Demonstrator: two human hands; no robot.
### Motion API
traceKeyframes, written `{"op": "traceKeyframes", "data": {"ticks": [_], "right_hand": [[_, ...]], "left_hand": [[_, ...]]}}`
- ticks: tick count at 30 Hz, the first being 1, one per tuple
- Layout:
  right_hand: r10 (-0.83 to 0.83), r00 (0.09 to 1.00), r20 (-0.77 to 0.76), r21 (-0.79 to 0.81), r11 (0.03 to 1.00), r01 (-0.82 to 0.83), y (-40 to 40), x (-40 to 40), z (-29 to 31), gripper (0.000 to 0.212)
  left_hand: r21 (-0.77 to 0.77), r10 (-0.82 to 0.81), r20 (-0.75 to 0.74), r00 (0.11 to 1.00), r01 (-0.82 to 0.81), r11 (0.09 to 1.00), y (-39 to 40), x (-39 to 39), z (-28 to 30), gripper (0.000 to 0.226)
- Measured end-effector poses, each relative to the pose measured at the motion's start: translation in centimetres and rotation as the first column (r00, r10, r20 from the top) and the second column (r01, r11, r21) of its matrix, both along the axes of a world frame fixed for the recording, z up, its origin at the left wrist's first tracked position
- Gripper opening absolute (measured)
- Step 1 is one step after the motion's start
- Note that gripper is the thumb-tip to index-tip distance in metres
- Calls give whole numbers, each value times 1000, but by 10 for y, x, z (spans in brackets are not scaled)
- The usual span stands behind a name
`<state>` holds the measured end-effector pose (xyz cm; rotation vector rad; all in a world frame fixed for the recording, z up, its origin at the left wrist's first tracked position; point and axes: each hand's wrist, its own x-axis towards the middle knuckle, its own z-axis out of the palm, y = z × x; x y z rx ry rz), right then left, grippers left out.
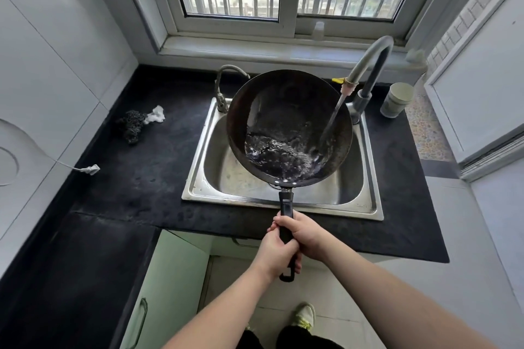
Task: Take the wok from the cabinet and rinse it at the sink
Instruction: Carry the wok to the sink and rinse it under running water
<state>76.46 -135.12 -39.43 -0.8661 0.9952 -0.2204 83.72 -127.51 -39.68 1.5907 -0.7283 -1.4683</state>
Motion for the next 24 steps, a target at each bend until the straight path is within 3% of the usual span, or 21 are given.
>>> {"op": "traceKeyframes", "data": {"ticks": [14, 24], "right_hand": [[9, 1000, 2, -10, 1000, -9, -30, 2, -16, 13], [46, 998, -48, -149, 987, -53, -56, 11, -15, 3]], "left_hand": [[-33, -12, 96, 995, 15, 999, -31, 5, -26, 9], [-63, 21, 93, 995, -15, 998, -56, 15, -34, 8]]}}
